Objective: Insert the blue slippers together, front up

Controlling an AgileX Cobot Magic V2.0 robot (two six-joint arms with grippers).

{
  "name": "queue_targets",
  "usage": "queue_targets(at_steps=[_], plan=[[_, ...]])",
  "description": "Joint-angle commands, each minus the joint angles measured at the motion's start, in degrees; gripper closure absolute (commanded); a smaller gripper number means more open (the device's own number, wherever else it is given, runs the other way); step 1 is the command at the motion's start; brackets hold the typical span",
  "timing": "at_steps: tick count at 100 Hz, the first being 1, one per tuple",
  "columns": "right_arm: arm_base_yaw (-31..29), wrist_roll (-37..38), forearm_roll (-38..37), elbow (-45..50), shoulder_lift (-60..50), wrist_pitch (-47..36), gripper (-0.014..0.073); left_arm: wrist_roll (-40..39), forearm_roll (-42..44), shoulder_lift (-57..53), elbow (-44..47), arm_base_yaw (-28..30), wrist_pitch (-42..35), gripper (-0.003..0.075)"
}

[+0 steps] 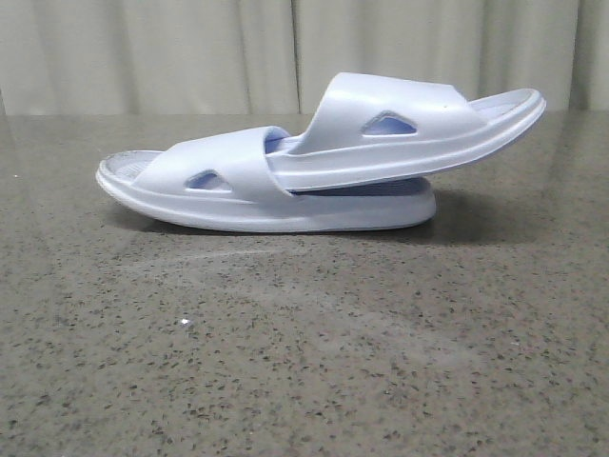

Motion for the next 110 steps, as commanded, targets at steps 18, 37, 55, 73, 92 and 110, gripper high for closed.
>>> queue_targets(at_steps=[18, 37, 55, 73, 92, 110], plan=[[0.0, -0.8, 0.4, -1.5, 0.5, -2.4, 0.0701, -0.5, -0.9, -1.6, 0.5, 1.1, -5.0, 0.0704], [0.0, -0.8, 0.4, -1.5, 0.5, -2.4, 0.0701, -0.5, -0.9, -1.6, 0.5, 0.7, -5.0, 0.0704], [0.0, -0.8, 0.4, -1.5, 0.5, -2.5, 0.0701, -0.5, -0.9, -1.6, 0.5, 0.7, -5.0, 0.0704], [0.0, -0.8, 0.4, -1.5, 0.5, -2.5, 0.0701, -0.5, -0.9, -1.6, 0.5, 0.7, -5.0, 0.0704], [0.0, -0.8, 0.4, -1.5, 0.5, -2.5, 0.0701, -0.5, -0.9, -1.6, 0.5, 0.7, -5.0, 0.0704], [0.0, -0.8, 0.4, -1.5, 0.5, -2.5, 0.0701, -0.5, -0.9, -1.6, 0.5, 0.7, -5.0, 0.0704]])
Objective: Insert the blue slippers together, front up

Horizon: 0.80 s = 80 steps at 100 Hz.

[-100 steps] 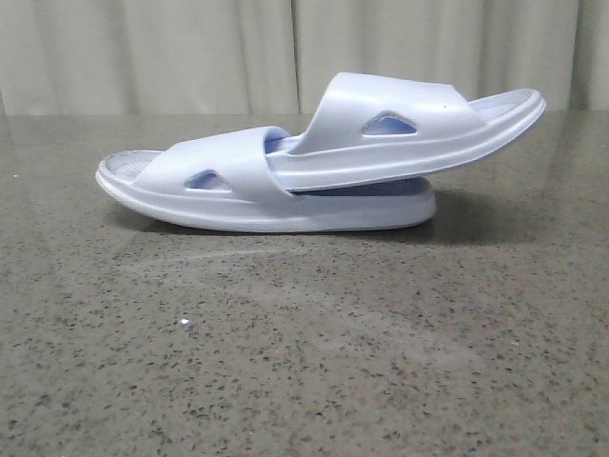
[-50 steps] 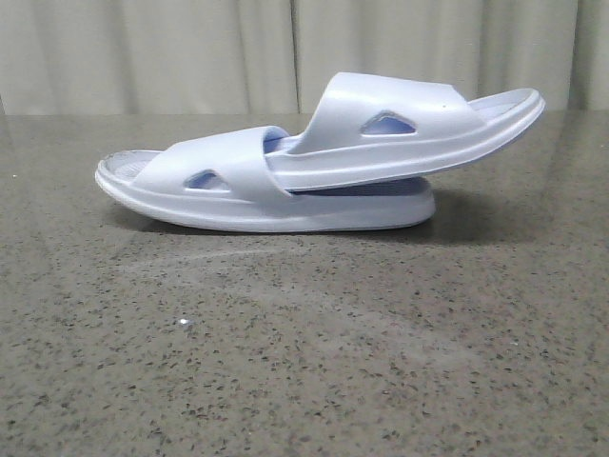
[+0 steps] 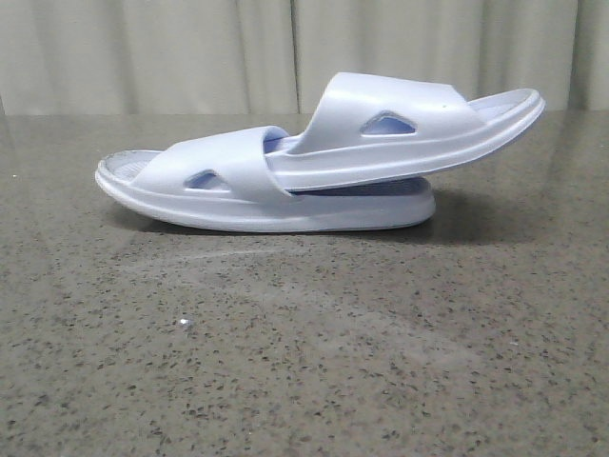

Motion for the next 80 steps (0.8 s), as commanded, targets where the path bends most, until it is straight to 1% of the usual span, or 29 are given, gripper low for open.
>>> queue_targets(at_steps=[1, 26, 30, 34, 37, 39, 44, 46, 51, 53, 58, 60, 62, 65, 67, 70, 74, 80], plan=[[0.0, -0.8, 0.4, -1.5, 0.5, -2.5, 0.0701, -0.5, -0.5, -1.6, 0.5, -0.3, -5.0, 0.0704], [0.1, -0.8, 0.3, -1.5, 0.5, -2.7, 0.0701, -0.5, -0.5, -1.6, 0.5, -0.3, -5.0, 0.0704], [0.1, 0.1, -1.0, -1.5, 0.5, -2.7, 0.0701, -0.5, -0.5, -1.6, 0.5, -0.3, -5.0, 0.0704], [0.1, 3.2, -4.9, -1.5, 0.5, -2.5, 0.0701, -0.5, -0.5, -1.6, 0.5, -0.3, -5.0, 0.0704], [0.1, 6.6, -7.3, -1.5, 0.5, -2.4, 0.0701, -0.5, -0.5, -1.6, 0.5, -0.3, -5.0, 0.0704], [0.1, 10.8, -11.0, -1.5, 0.5, -2.4, 0.0701, -0.5, -0.5, -1.6, 0.5, -0.3, -5.0, 0.0704], [0.1, 17.6, -16.8, -1.5, 0.5, -2.3, 0.0701, -0.5, -0.5, -1.6, 0.5, -0.3, -5.0, 0.0704], [0.1, 22.2, -20.6, -1.5, 0.5, -2.3, 0.0701, -0.5, -0.5, -1.6, 0.5, -0.3, -5.0, 0.0704], [0.1, 28.3, -25.7, -1.2, 0.5, -2.3, 0.0701, -0.5, -0.5, -1.6, 0.5, -0.3, -5.0, 0.0704], [0.1, 31.9, -29.0, -1.2, 0.5, -2.5, 0.0701, -0.5, -0.5, -1.6, 0.5, -0.3, -5.0, 0.0704], [0.1, 37.2, -34.1, -0.7, 0.5, -2.9, 0.0701, -0.5, -0.5, -1.6, 0.5, -0.3, -5.0, 0.0704], [0.1, 40.9, -37.7, -0.5, 0.5, -3.0, 0.0701, -0.5, -0.5, -1.6, 0.5, -0.3, -5.0, 0.0704], [0.1, 42.9, -40.7, -0.1, 0.5, -3.3, 0.0701, -0.5, -0.5, -1.6, 0.5, -0.3, -5.0, 0.0704], [0.1, 47.0, -43.7, 0.5, 0.5, -3.8, 0.0701, -0.5, -0.5, -1.6, 0.5, -0.3, -5.0, 0.0704], [0.1, 51.1, -47.5, 0.9, 0.5, -4.4, 0.0701, -0.5, -0.5, -1.6, 0.5, -0.3, -5.0, 0.0704], [0.1, 55.1, -51.1, 1.9, 0.5, -5.4, 0.0701, -0.5, -0.5, -1.6, 0.5, -0.3, -5.0, 0.0704], [0.1, 60.2, -55.8, 3.1, 0.5, -7.1, 0.0701, -0.5, -0.5, -1.6, 0.5, -0.3, -5.0, 0.0704], [0.0, 63.1, -58.5, 4.9, -0.2, -9.1, 0.0701, -0.5, -0.5, -1.6, 0.5, -0.3, -5.0, 0.0704]])
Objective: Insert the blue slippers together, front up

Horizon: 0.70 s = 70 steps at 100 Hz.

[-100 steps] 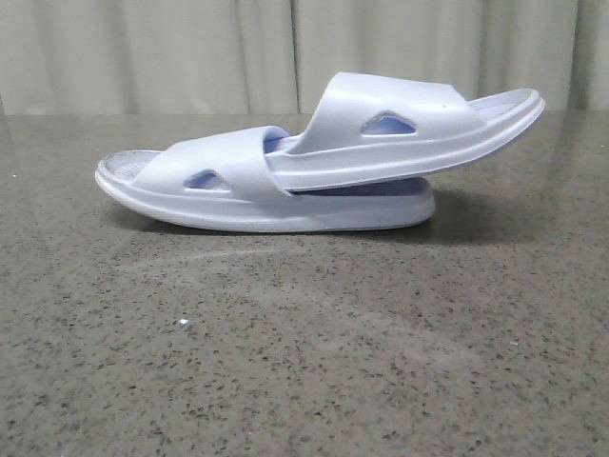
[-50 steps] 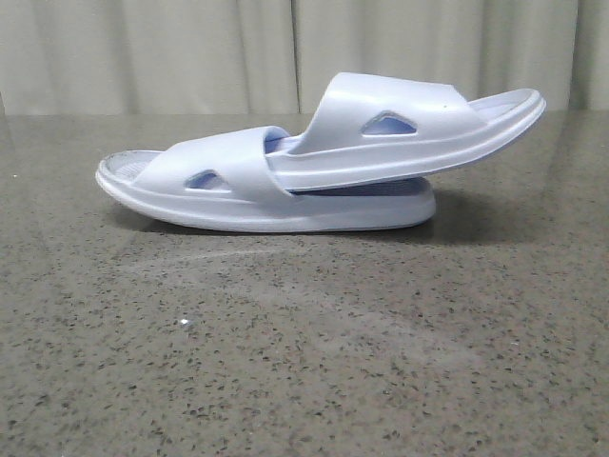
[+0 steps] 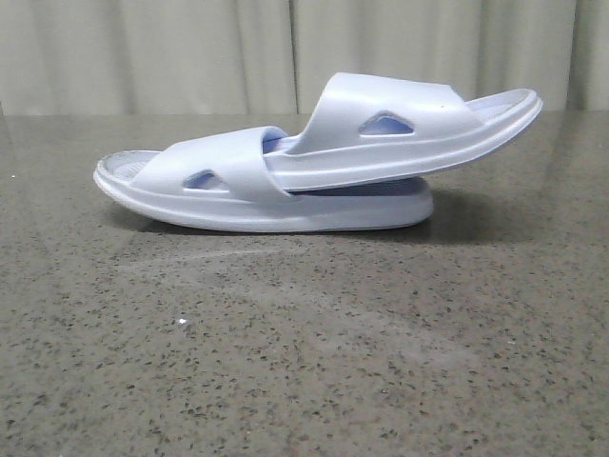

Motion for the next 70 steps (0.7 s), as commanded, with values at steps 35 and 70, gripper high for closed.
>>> queue_targets(at_steps=[35, 70], plan=[[0.0, 8.2, -8.1, 7.6, -9.2, -7.9, 0.0701, -0.5, -0.5, -1.6, 0.5, -0.3, -5.0, 0.0704], [0.0, 8.2, -8.0, 11.3, -10.5, -8.0, 0.0701, -0.5, -0.5, -1.6, 0.5, -0.3, -5.0, 0.0704]])
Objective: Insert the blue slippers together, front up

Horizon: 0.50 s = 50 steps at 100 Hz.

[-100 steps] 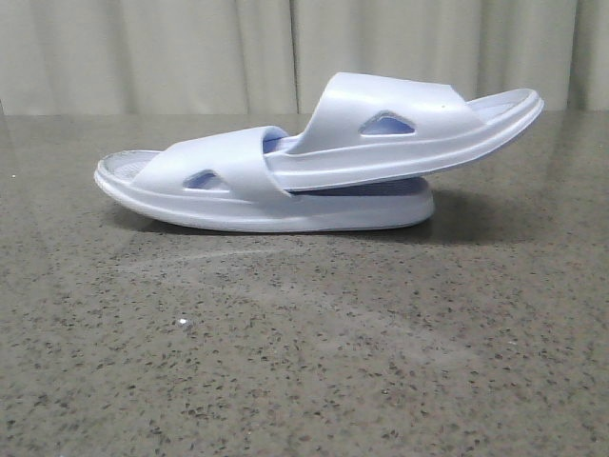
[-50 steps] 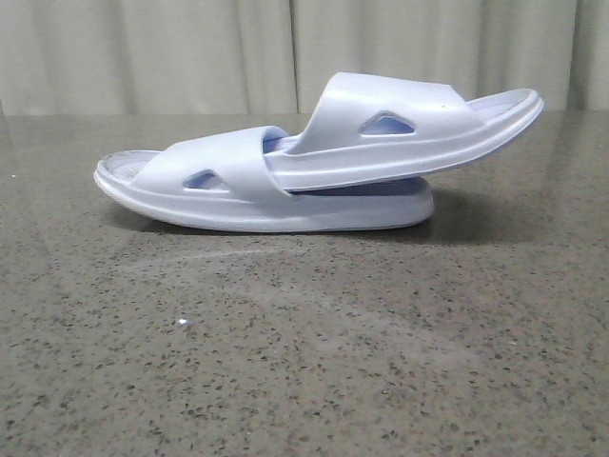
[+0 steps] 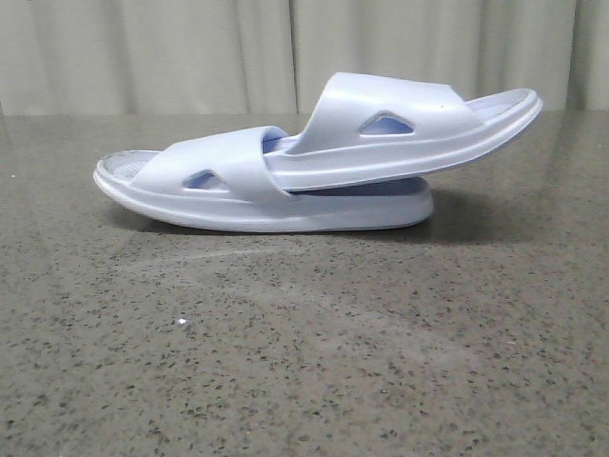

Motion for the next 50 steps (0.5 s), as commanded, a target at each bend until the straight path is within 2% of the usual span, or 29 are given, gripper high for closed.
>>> queue_targets(at_steps=[1, 50], plan=[[0.0, 0.1, -0.5, -0.6, -1.2, -5.1, 0.0701, -0.5, -0.5, -1.6, 0.5, -0.3, -4.8, 0.0704], [0.0, 0.1, -0.5, 1.2, -1.2, -6.8, 0.0701, -0.5, -0.5, -1.6, 0.5, -0.3, -4.8, 0.0704]])
